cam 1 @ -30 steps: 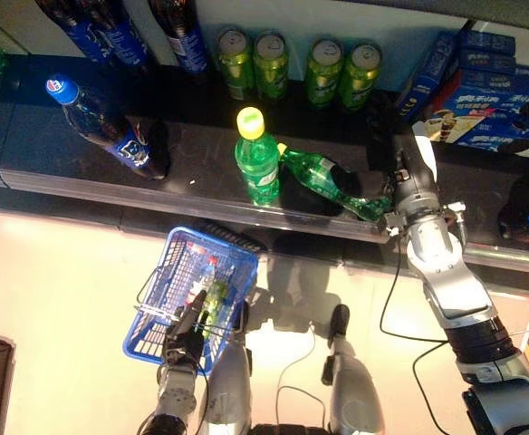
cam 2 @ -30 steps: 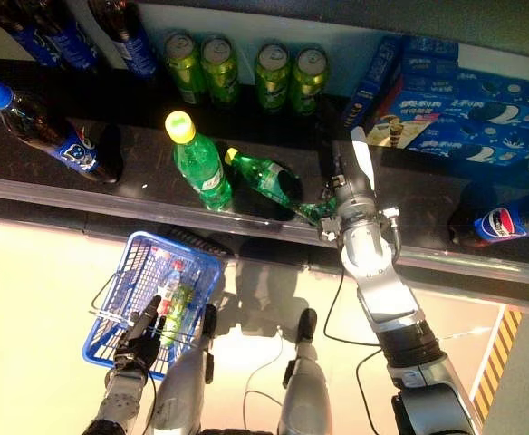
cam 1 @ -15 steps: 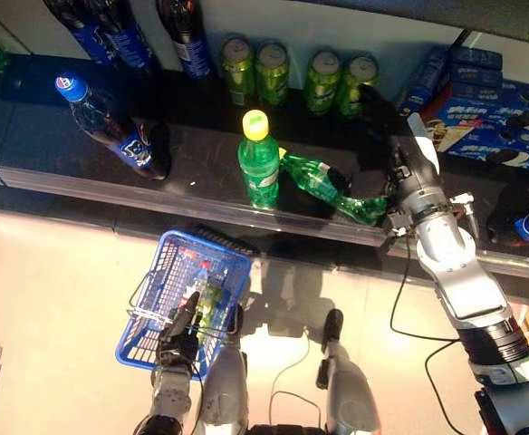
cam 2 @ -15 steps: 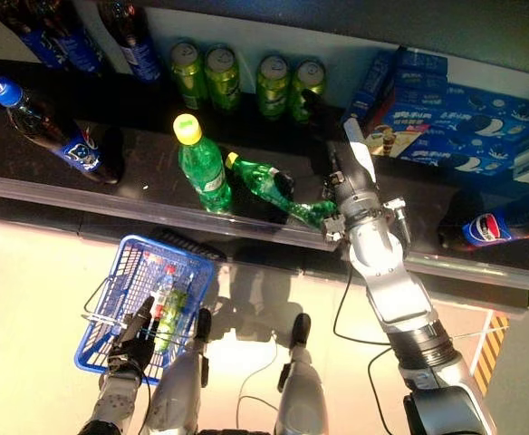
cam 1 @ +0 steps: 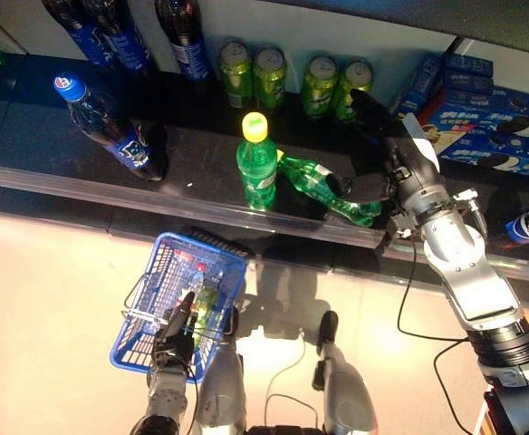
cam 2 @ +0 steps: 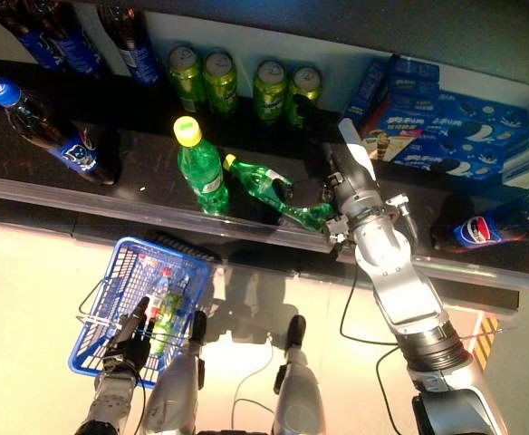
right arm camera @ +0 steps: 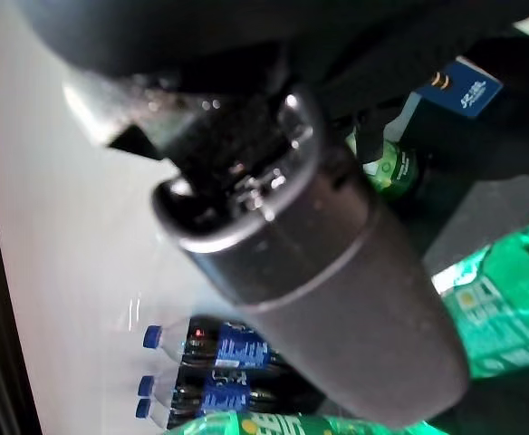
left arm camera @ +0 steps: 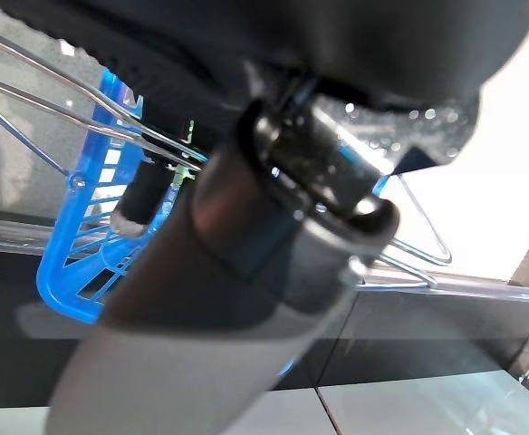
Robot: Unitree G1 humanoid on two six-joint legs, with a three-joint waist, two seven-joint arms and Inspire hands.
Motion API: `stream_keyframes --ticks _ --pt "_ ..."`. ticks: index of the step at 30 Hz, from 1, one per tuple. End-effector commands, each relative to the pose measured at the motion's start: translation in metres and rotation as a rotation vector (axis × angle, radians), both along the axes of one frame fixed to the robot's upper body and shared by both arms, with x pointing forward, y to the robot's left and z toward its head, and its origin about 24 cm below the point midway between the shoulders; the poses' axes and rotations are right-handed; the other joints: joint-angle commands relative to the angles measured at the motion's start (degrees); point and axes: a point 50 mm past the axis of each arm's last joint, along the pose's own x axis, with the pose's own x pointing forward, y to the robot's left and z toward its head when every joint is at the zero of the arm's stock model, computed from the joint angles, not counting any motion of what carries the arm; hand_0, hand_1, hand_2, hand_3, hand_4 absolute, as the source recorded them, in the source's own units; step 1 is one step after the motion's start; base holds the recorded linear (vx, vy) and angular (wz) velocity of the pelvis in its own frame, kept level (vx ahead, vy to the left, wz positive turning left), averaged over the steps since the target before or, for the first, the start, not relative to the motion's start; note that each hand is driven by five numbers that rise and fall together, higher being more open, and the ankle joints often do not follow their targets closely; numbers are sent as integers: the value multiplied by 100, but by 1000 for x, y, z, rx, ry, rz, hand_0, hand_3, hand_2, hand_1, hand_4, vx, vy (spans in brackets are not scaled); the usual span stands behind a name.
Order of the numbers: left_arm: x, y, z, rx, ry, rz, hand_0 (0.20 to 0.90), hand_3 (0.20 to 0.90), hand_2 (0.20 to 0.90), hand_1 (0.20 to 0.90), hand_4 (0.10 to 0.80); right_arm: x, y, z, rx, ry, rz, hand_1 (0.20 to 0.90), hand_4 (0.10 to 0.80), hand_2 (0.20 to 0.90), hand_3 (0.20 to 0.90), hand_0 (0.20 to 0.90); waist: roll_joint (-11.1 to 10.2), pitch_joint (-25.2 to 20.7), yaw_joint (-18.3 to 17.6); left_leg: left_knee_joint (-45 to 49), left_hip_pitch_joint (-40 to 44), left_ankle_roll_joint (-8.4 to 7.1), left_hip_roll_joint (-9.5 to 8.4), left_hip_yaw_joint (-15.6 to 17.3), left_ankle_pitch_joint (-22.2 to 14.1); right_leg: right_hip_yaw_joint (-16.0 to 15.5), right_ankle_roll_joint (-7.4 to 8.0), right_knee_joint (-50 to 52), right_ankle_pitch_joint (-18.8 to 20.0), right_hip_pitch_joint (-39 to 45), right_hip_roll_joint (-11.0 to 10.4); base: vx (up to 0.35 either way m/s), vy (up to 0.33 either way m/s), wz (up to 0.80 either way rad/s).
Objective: Pick up the drink and place into the basket.
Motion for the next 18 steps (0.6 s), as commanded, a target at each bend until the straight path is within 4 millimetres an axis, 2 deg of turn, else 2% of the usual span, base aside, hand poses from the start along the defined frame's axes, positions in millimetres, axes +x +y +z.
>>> stream_keyframes --ticks 1,9,18 --pt "-19 32 7 111 -41 45 300 200 300 300 100 -19 4 24 -44 -117 59 900 800 900 900 900 -160 -657 -4 -124 55 411 46 0 70 200 -456 521 -564 157 273 1 -38 1" --pt "-14 33 11 118 -55 40 300 200 300 300 100 -12 4 2 -98 15 26 900 800 900 900 900 -166 -548 9 -115 -28 416 39 -44 88 177 -456 522 -550 100 280 0 0 0" --pt "-12 33 12 117 -58 41 300 200 300 300 100 -11 3 0 -108 21 9 900 800 900 900 900 -166 -526 8 -113 -41 416 36 -47 93 174 -455 524 -546 91 277 0 0 1"
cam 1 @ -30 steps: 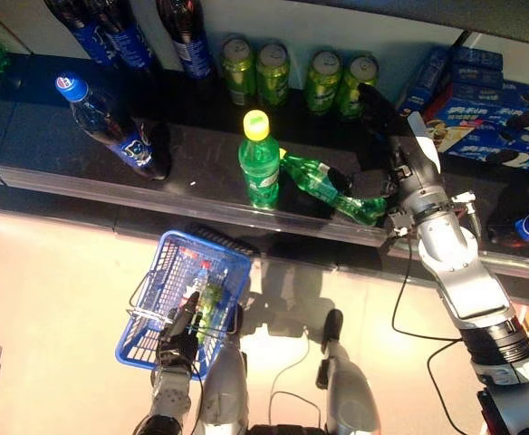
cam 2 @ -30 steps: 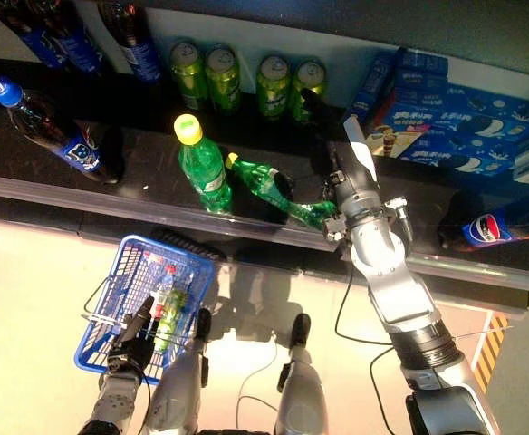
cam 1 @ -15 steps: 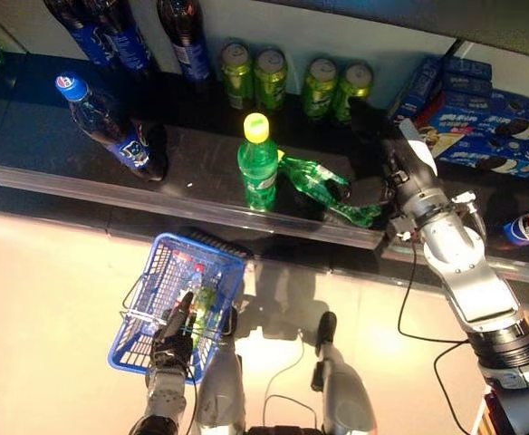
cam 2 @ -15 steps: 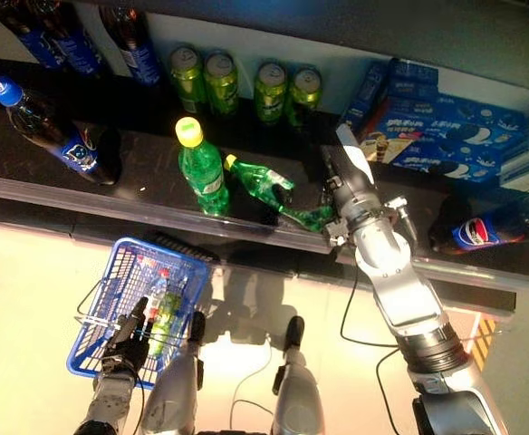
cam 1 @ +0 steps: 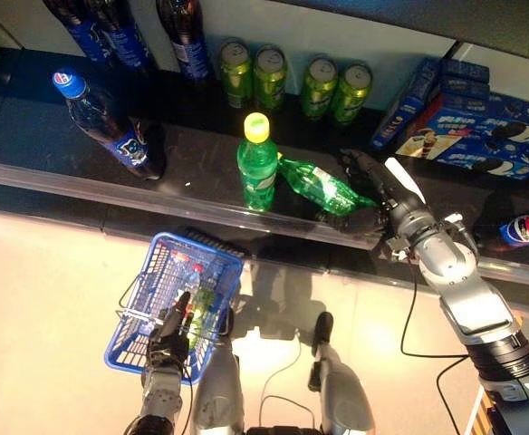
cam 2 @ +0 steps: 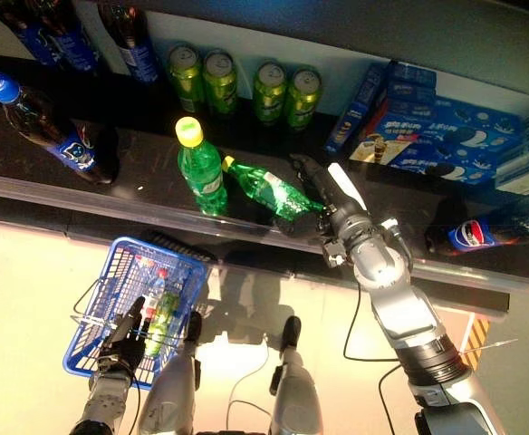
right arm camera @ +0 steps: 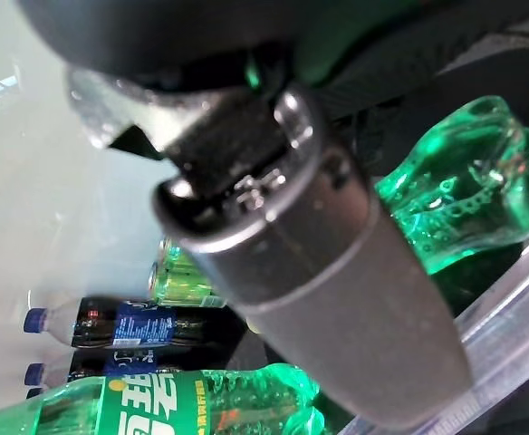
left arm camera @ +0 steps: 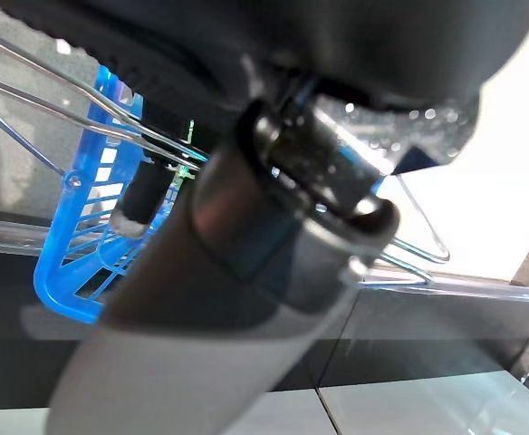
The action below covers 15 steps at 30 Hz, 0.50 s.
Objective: Pick up the drink and place into the basket.
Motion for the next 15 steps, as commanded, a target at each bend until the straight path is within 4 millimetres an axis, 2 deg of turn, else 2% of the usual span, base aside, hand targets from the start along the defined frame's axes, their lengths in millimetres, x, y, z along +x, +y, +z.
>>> stream_keyframes --ticks 1,5,15 --pt "-13 26 10 97 -59 42 300 200 300 300 100 -9 9 35 -51 -192 49 900 800 900 900 900 -88 -506 16 -113 13 426 17 11 88 245 -450 561 -545 91 254 0 0 8" --pt "-4 22 14 91 -76 33 300 200 300 300 100 -2 7 30 -84 -170 -15 900 800 900 900 900 -50 -360 37 -72 -110 439 -4 -20 115 228 -463 597 -530 -17 245 -8 14 5" --pt "1 19 17 88 -90 23 300 200 300 300 100 3 12 27 -89 -145 -21 900 800 900 900 900 -11 -247 55 -6 -239 448 -29 -53 126 213 -471 659 -518 -138 232 -2 3 0"
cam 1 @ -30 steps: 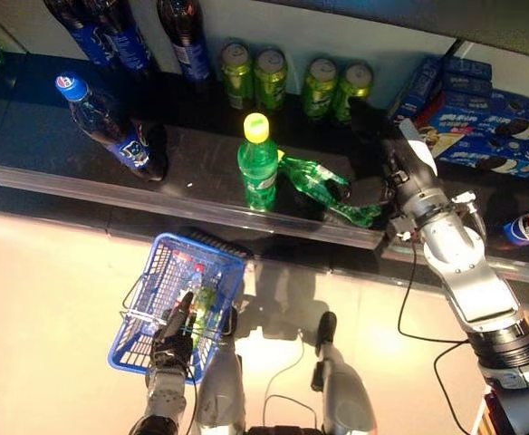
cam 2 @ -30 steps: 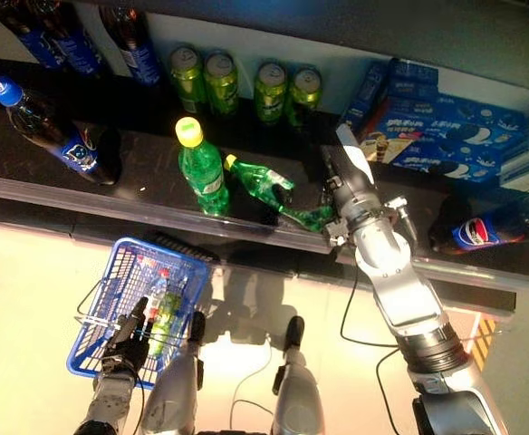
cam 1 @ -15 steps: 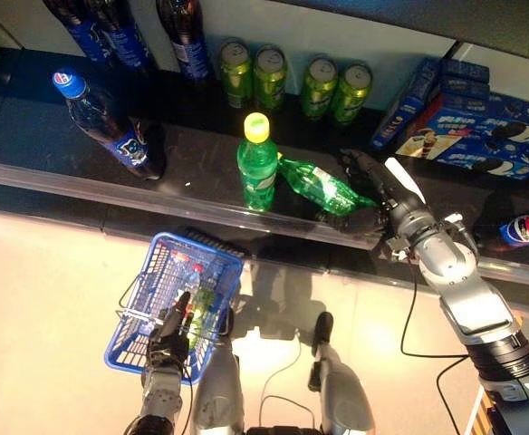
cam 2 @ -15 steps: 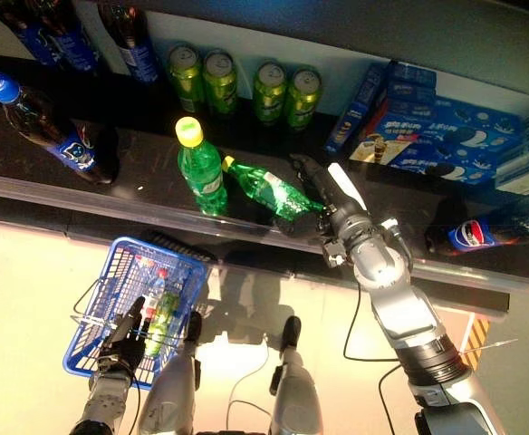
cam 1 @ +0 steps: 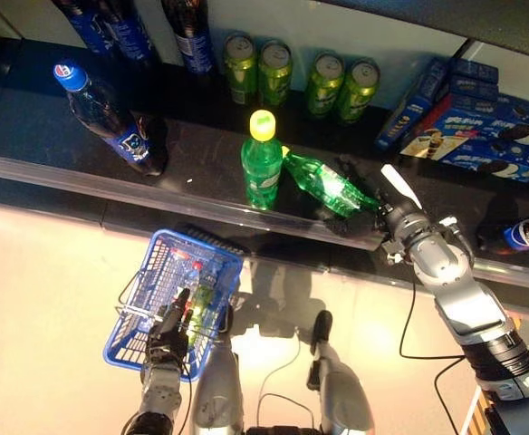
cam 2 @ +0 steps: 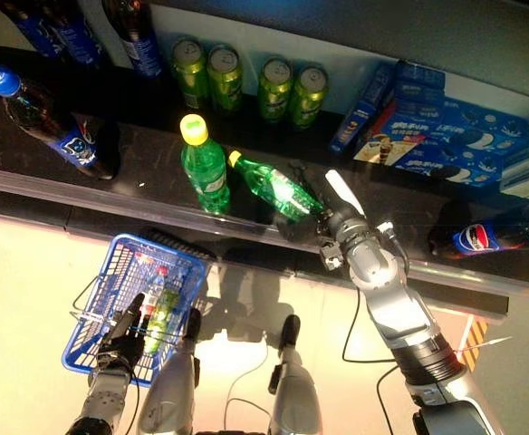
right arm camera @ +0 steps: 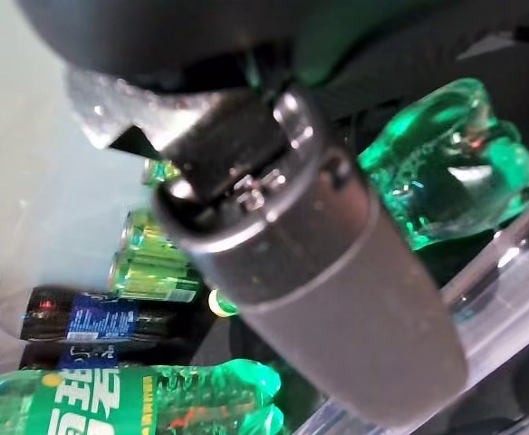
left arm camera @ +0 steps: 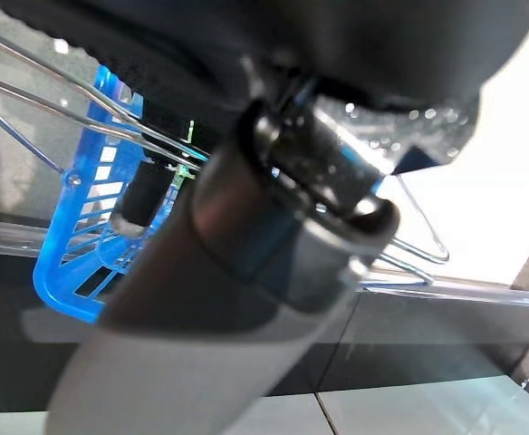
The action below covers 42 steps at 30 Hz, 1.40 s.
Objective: Pick up the drink and place into the basket.
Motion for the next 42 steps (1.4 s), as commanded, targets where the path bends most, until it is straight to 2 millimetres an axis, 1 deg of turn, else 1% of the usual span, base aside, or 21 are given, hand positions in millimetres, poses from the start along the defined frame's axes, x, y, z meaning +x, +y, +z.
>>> stream_keyframes --ticks 1,2,3,4,5,6,7,10,11,12,14,16,17,18,21,27,31,34,42 --pt "-2 16 15 77 -92 25 300 200 300 300 100 2 13 33 -47 -155 17 900 800 900 900 900 29 -204 74 10 -186 478 -56 2 129 291 -469 714 -502 -152 221 0 0 0" --pt "-1 16 15 77 -92 26 300 200 300 300 100 3 13 34 -47 -156 17 900 800 900 900 900 28 -204 67 19 -199 480 -58 0 128 290 -468 723 -505 -164 218 -17 66 0" --pt "5 13 19 72 -113 20 300 200 300 300 100 10 15 21 -56 -83 -24 900 800 900 900 900 61 -89 110 58 -300 489 -91 -19 152 278 -468 776 -493 -269 200 -11 62 -1" --pt "8 11 22 71 -126 16 300 200 300 300 100 13 16 15 -48 -66 -49 900 800 900 900 900 71 -40 133 78 -358 500 -112 -40 161 262 -468 812 -493 -322 193 -5 67 -2" --pt "15 7 26 72 -144 -3 300 200 300 300 100 21 13 13 -36 -99 -138 900 800 900 900 900 85 48 208 134 -446 519 -137 -71 170 211 -472 893 -491 -412 186 11 24 -3" --pt "17 3 27 71 -148 -14 300 200 300 300 100 29 13 17 -10 -116 -180 900 800 900 900 900 99 90 269 207 -520 532 -158 -103 163 167 -484 965 -510 -472 184 0 0 0" --pt "23 1 30 70 -156 -27 300 200 300 300 100 41 15 21 -8 -86 -224 900 800 900 900 900 125 92 324 393 -739 537 -200 -140 134 97 -510 1131 -562 -666 168 0 0 0" --pt "24 0 30 70 -160 -33 300 200 300 300 100 45 11 19 -44 -65 -273 900 800 900 900 900 147 92 350 451 -817 541 -212 -154 128 75 -522 1195 -588 -734 161 1 18 15" --pt "24 0 30 71 -163 -36 300 200 300 300 100 48 8 18 -55 -62 -296 900 800 900 900 900 154 92 359 472 -852 545 -220 -161 123 66 -524 1218 -595 -769 156 -6 21 19" --pt "24 0 30 71 -166 -41 300 200 300 300 100 52 -6 11 -124 -2 -401 900 800 900 900 900 176 92 401 534 -953 554 -235 -177 116 51 -536 1283 -613 -861 149 -12 26 10" --pt "24 1 31 72 -170 -45 300 200 300 300 100 55 -18 6 -166 62 -463 900 800 900 900 900 194 92 439 584 -1053 568 -258 -202 102 38 -543 1347 -633 -963 147 -18 23 5" --pt "26 1 33 75 -174 -48 300 200 300 300 100 59 -23 5 -194 91 -490 900 800 900 900 900 200 92 472 603 -1128 580 -270 -221 100 18 -548 1380 -639 -1035 151 0 0 0" --pt "27 1 34 75 -176 -50 300 200 300 300 100 60 -25 6 -207 104 -500 672 534 672 634 672 203 92 485 619 -1164 588 -282 -229 100 17 -553 1406 -643 -1076 152 -22 4 4" --pt "28 1 35 75 -179 -54 300 200 300 300 100 62 -26 6 -220 116 -515 300 100 300 200 300 212 92 508 639 -1203 592 -293 -237 101 11 -554 1434 -647 -1116 149 -22 3 4" --pt "31 1 36 72 -189 -65 300 200 300 300 100 66 -29 8 -260 133 -524 300 100 300 200 300 228 92 544 623 -1234 600 -306 -239 106 -2 -556 1438 -654 -1148 150 -8 2 1" --pt "33 0 39 76 -199 -70 300 200 300 300 100 67 -25 5 -264 147 -504 300 100 300 200 300 213 92 567 572 -1231 612 -326 -251 118 -7 -552 1440 -661 -1165 167 -5 -2 0" --pt "36 1 42 82 -208 -65 300 200 300 300 100 66 -25 0 -253 153 -496 300 100 300 200 300 198 92 574 426 -1121 614 -330 -258 155 -13 -542 1382 -659 -1082 200 -29 -16 1" --pt "36 3 42 85 -208 -58 300 200 300 300 100 65 -26 -3 -249 149 -501 300 100 300 200 300 186 92 576 355 -1045 612 -325 -258 174 -33 -542 1365 -662 -1029 219 -23 -18 0" --pt "32 6 40 88 -200 -54 300 200 300 300 100 62 -32 -6 -229 122 -520 300 100 300 200 300 185 92 579 258 -835 604 -322 -253 176 -77 -572 1331 -714 -825 253 -27 -19 5"
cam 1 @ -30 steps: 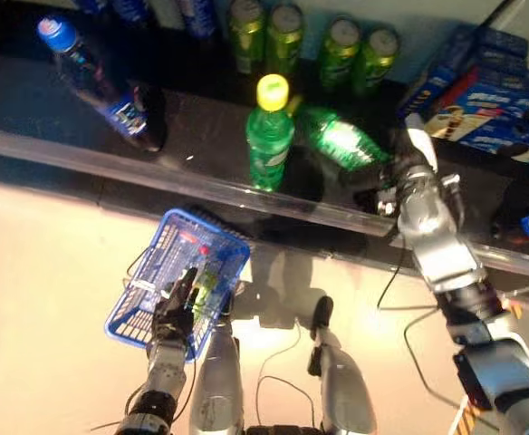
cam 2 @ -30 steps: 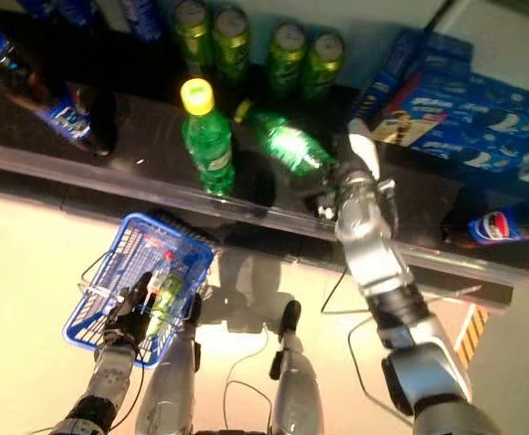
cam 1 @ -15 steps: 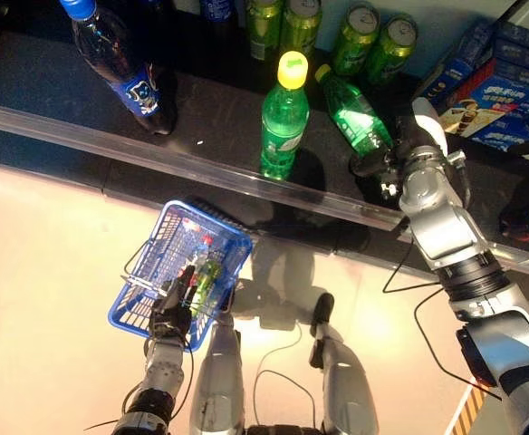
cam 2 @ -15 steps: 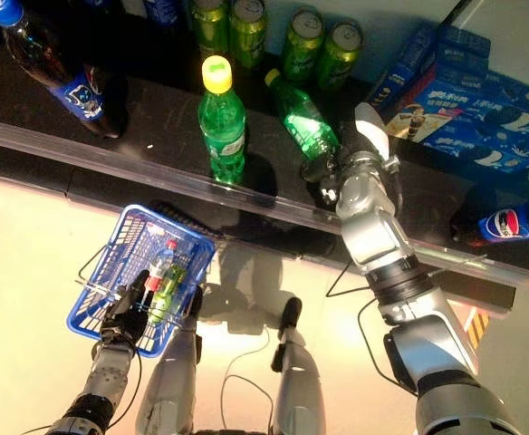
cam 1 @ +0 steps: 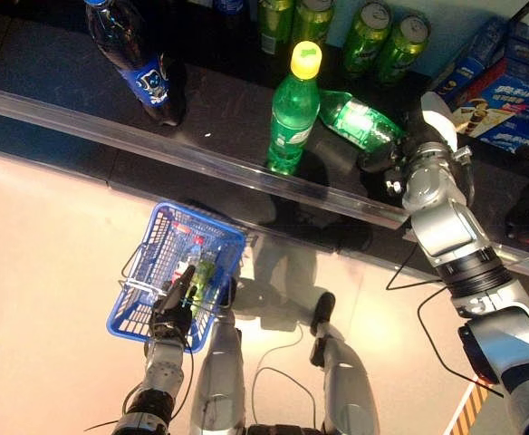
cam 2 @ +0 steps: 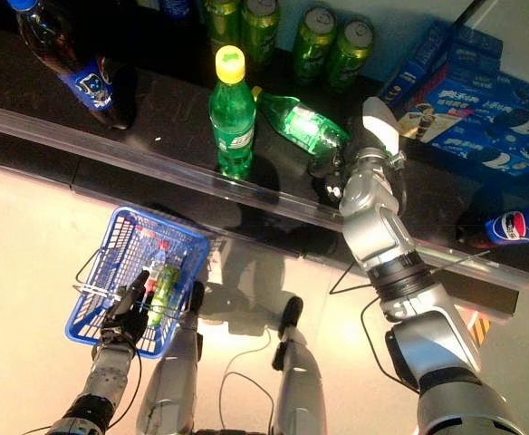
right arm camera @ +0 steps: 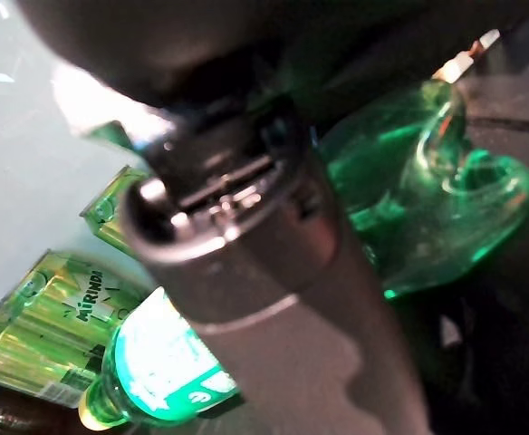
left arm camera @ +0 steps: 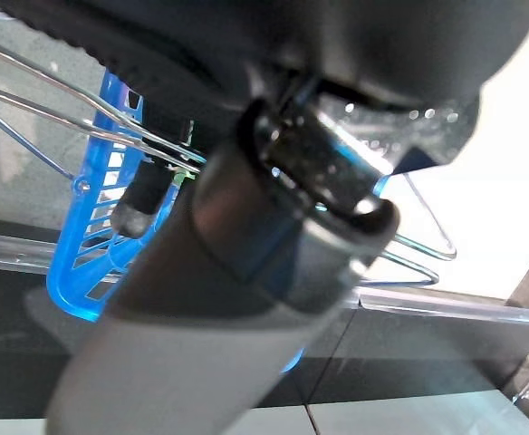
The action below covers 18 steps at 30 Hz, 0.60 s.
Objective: Pick up the drink and place into the basket.
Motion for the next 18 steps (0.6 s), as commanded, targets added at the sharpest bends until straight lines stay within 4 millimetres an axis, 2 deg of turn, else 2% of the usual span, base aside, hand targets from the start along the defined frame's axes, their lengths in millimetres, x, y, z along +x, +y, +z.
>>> stream_keyframes --ticks 1,5,7,11,18 --pt "-6 11 13 59 -110 10 300 200 300 300 100 -4 -22 -65 26 220 -92 300 100 300 200 300 127 11 266 -269 311 586 -293 180 -20 69 -469 262 -476 368 292 -21 -23 6" --pt "-8 14 12 70 -105 14 300 200 300 300 100 -8 -24 -65 38 184 -102 300 100 300 200 300 122 10 240 -338 446 604 -286 159 -28 125 -465 298 -512 447 304 -32 -48 5" --pt "-7 14 13 88 -100 10 300 200 300 300 100 -16 -27 -70 62 124 -127 300 100 300 200 300 163 -112 130 -395 580 653 -327 36 -67 340 -480 380 -590 490 328 -44 -97 8" --pt "-8 14 14 89 -98 16 300 200 300 300 100 -25 -30 -69 53 74 -139 300 100 300 200 300 191 -239 0 -400 695 636 -346 30 -97 434 -516 283 -607 627 368 -42 -48 22" --pt "-31 14 -5 55 -45 57 300 200 300 300 100 -43 -42 -60 50 -29 -137 300 100 300 200 300 207 -592 -180 -569 1119 550 -174 149 -111 431 -590 107 -713 1064 505 -39 -50 -1"
